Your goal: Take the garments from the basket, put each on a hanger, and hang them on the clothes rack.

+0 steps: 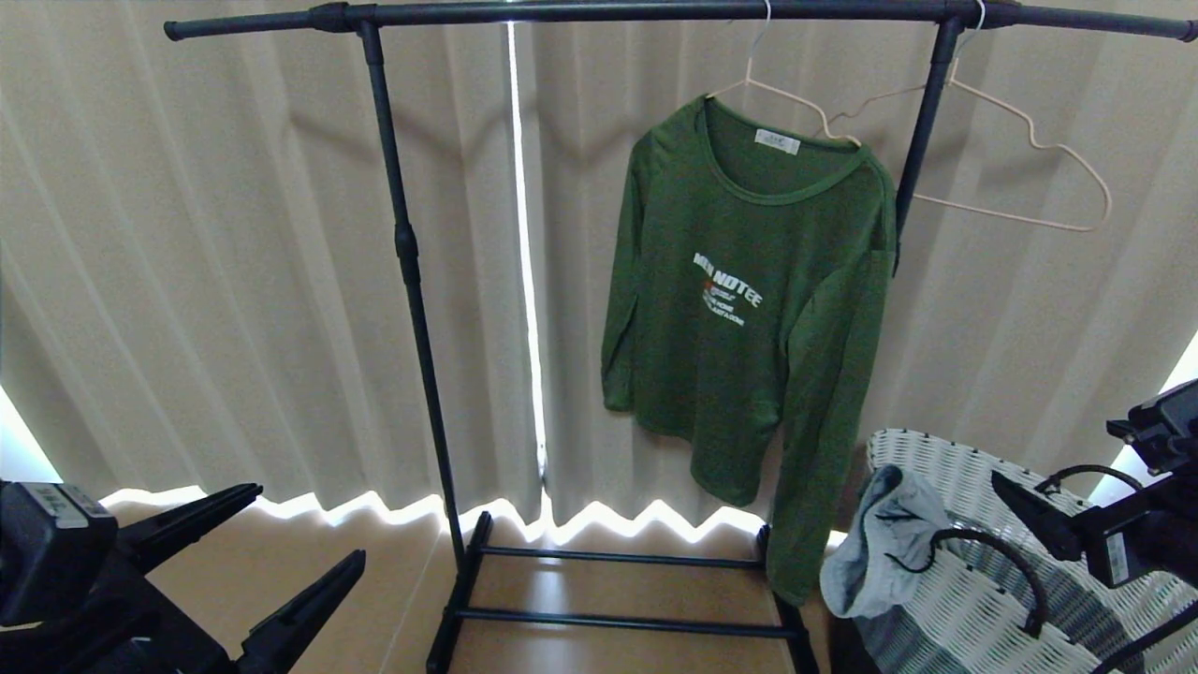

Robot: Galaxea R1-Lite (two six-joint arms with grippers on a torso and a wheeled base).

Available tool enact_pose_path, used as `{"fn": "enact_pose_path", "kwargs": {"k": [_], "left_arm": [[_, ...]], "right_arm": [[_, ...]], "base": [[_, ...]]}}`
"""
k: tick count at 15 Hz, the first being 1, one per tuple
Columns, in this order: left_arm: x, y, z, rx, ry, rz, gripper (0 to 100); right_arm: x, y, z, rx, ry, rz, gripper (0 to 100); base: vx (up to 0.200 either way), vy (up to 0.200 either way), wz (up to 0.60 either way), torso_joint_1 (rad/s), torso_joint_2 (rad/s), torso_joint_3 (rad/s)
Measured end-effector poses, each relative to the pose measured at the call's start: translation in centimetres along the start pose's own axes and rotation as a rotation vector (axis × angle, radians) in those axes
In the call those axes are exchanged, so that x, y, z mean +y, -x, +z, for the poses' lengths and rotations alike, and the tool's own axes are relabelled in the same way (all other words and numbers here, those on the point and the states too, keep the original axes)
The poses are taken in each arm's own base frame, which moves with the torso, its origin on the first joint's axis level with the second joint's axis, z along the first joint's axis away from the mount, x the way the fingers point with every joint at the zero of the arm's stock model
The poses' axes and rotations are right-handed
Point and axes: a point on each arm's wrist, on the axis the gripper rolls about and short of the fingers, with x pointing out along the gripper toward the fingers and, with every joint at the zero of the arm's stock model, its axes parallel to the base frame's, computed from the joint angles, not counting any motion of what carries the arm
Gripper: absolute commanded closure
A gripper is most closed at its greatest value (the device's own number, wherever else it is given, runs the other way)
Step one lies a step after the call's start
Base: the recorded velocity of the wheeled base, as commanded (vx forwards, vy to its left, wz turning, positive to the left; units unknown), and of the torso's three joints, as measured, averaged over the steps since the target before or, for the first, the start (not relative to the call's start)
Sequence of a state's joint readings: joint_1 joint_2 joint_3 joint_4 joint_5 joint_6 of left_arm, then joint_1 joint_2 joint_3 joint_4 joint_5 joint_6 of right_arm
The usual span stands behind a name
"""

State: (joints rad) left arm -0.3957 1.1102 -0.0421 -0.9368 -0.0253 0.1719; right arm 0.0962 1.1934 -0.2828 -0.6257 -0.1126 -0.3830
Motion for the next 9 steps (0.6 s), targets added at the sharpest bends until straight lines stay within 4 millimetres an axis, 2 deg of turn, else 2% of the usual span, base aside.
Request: {"fn": "enact_pose_path", "kwargs": {"k": [6,9], "left_arm": [[-0.01,0.03,-0.01,0.0,-0.002,0.0,0],[-0.01,0.11,0.08,-0.009,-0.003,-0.001,0]], "right_arm": [[0.09,-0.07,-0.23,0.012,0.001,0.003,0],[0.11,-0.1,-0.27,0.016,0.002,0.004,0]], "base": [[0.0,-0.2,0.0,0.001,0.0,0.003],[0.0,0.0,0.0,0.0,0.0,0.0]]}}
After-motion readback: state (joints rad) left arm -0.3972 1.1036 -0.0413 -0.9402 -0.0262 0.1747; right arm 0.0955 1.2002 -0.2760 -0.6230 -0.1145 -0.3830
